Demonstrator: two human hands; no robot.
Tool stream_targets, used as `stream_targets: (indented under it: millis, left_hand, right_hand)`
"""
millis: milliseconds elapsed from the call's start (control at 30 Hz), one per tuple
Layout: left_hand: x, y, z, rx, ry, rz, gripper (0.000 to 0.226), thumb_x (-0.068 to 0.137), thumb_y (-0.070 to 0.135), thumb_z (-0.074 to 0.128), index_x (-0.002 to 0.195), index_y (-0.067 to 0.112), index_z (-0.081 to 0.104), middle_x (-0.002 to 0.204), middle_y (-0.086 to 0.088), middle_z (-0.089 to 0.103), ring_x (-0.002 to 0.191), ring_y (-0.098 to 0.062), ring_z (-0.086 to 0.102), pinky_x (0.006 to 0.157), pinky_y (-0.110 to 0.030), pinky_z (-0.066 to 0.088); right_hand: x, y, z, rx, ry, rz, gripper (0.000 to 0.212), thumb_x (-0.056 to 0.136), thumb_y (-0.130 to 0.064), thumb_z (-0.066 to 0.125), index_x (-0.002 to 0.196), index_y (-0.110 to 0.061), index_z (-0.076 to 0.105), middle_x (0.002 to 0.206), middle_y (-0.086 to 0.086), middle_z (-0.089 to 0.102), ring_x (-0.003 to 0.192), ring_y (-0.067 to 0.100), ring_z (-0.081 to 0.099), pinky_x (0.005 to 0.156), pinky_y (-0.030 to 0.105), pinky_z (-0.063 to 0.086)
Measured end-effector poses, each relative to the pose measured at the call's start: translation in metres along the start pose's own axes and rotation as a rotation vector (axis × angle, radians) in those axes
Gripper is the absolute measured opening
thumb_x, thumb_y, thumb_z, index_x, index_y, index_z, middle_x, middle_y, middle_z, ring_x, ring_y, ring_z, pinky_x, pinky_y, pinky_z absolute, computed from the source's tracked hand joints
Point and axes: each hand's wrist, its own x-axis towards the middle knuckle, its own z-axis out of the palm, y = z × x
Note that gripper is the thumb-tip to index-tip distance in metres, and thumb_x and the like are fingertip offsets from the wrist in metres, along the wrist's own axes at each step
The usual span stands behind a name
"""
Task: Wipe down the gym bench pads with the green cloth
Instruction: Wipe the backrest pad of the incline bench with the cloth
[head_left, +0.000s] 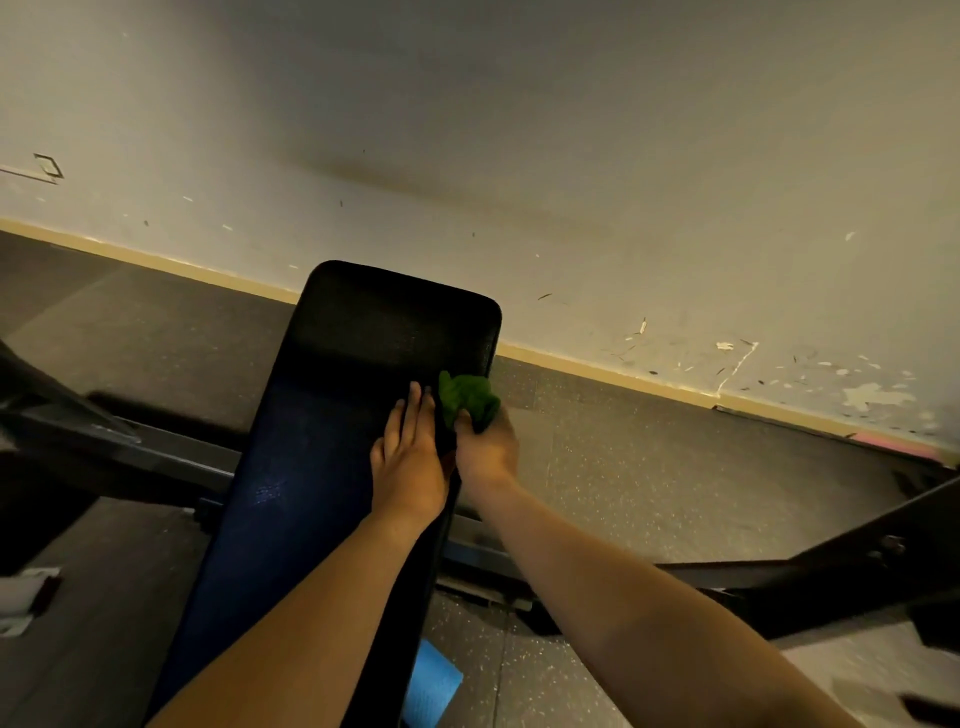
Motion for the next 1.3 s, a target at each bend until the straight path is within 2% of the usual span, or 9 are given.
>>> stream_targets:
  millis: [67,200,333,533,633,733,1033,1200,1300]
  left_hand:
    - [0.0,-0.003,0.002,-0.003,0.005,0.001,0.082,0.101,0.031,0.053,0.16,0.027,-0.004,0.165,0.009,-0.022,0.153,-0.013,-0.014,0.123,-0.046,0.013]
    - [0.001,-0.005,0.006,0.02,0.029,0.02,0.082,0.101,0.046,0.048,0.159,0.027,-0.007,0.164,0.01,-0.022,0.153,-0.014,-0.011,0.121,-0.045,0.016]
    - [0.004,-0.005,0.007,0.072,0.017,0.003,0.082,0.102,0.049,0.044,0.159,0.027,-0.011,0.164,0.009,-0.024,0.153,-0.012,-0.015,0.12,-0.041,0.012]
    - [0.001,-0.001,0.005,0.018,0.004,-0.002,0.086,0.1,0.033,0.054,0.159,0.026,-0.008,0.165,0.007,-0.022,0.153,-0.013,-0.015,0.121,-0.042,0.01]
    - [-0.002,-0.002,0.001,0.009,-0.057,0.01,0.09,0.098,0.022,0.055,0.159,0.024,-0.012,0.164,0.004,-0.026,0.151,-0.013,-0.02,0.122,-0.042,0.006]
    - [-0.002,-0.009,-0.002,-0.015,-0.102,0.04,0.091,0.099,0.026,0.055,0.159,0.025,-0.014,0.163,0.005,-0.028,0.15,-0.012,-0.023,0.124,-0.043,0.003]
    - [-0.003,-0.012,0.006,0.079,-0.074,0.031,0.086,0.102,0.043,0.047,0.157,0.02,-0.015,0.162,0.001,-0.029,0.15,-0.015,-0.025,0.124,-0.039,0.0]
    - [-0.007,-0.015,0.01,-0.01,-0.023,0.069,0.087,0.101,0.036,0.053,0.159,0.024,-0.011,0.164,0.004,-0.025,0.151,-0.013,-0.023,0.124,-0.039,0.0]
    - [-0.01,-0.017,0.012,-0.014,-0.031,0.056,0.085,0.102,0.037,0.05,0.158,0.026,-0.013,0.163,0.006,-0.028,0.149,-0.01,-0.026,0.124,-0.038,-0.004]
  right_hand:
    - [0.003,-0.002,-0.007,-0.077,-0.038,-0.054,0.036,0.098,-0.02,0.058,0.133,-0.02,0.052,0.126,0.002,0.061,0.117,0.022,0.059,0.093,0.029,0.048]
    - [0.052,-0.032,-0.01,-0.016,-0.015,-0.227,0.069,0.097,-0.02,0.059,0.156,-0.021,0.024,0.154,0.006,0.038,0.141,0.023,0.038,0.117,0.042,0.033]
    - [0.065,-0.049,0.003,0.108,0.0,-0.208,0.059,0.094,-0.017,0.061,0.147,-0.018,0.034,0.134,0.006,0.056,0.123,0.019,0.052,0.108,0.035,0.042]
    - [0.015,-0.01,0.006,0.086,0.04,-0.073,0.035,0.101,-0.023,0.053,0.135,-0.017,0.049,0.12,0.003,0.062,0.107,0.018,0.06,0.084,0.023,0.041]
    - [-0.011,0.012,0.001,0.058,-0.049,-0.011,0.032,0.102,-0.028,0.051,0.132,-0.02,0.051,0.118,-0.003,0.06,0.109,0.015,0.059,0.088,0.023,0.041]
    - [-0.02,0.024,-0.003,0.038,-0.099,0.009,0.029,0.1,-0.03,0.053,0.129,-0.021,0.054,0.121,0.0,0.064,0.112,0.018,0.061,0.088,0.024,0.043]
    - [0.053,-0.047,0.002,0.058,0.022,-0.158,0.04,0.096,-0.025,0.059,0.133,-0.018,0.045,0.124,0.007,0.06,0.116,0.026,0.058,0.101,0.042,0.047]
    - [0.014,-0.005,0.003,0.12,0.004,-0.036,0.033,0.101,-0.029,0.053,0.132,-0.019,0.05,0.116,0.0,0.062,0.108,0.02,0.06,0.084,0.025,0.042]
    - [-0.007,0.018,0.002,0.096,-0.032,0.016,0.033,0.101,-0.035,0.052,0.13,-0.02,0.054,0.114,-0.005,0.061,0.106,0.014,0.059,0.086,0.024,0.043]
